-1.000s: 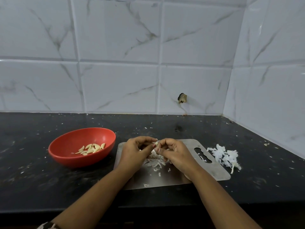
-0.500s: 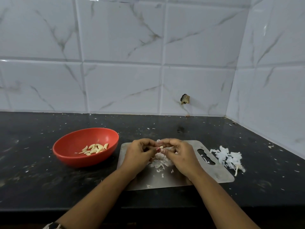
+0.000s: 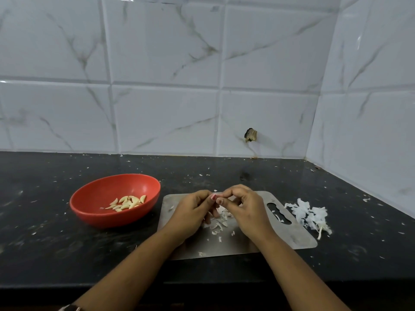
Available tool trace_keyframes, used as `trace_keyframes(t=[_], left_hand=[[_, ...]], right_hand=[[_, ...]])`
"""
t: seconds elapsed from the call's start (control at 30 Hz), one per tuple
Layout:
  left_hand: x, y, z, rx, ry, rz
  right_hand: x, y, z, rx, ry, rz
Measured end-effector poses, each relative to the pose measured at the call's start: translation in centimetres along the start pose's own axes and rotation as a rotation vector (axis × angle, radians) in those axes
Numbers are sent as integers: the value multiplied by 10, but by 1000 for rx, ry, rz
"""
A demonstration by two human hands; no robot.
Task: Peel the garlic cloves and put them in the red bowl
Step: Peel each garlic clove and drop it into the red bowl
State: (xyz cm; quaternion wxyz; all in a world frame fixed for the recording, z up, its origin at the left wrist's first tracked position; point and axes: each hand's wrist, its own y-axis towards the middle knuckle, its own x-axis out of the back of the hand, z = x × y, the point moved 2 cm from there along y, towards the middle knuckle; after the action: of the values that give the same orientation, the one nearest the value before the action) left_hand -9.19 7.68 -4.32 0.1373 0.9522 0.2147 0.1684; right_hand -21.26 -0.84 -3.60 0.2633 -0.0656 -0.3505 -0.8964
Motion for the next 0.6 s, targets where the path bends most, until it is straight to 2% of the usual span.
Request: trace_keyframes(t=[0.17,0.6], left_hand=[[0,1,3,-20,52,-43],[8,0,-5,130,-221,25]], right_hand=[[-7,-1,3,95,-87,-8],[-16,-7,12,530,-443,-35]])
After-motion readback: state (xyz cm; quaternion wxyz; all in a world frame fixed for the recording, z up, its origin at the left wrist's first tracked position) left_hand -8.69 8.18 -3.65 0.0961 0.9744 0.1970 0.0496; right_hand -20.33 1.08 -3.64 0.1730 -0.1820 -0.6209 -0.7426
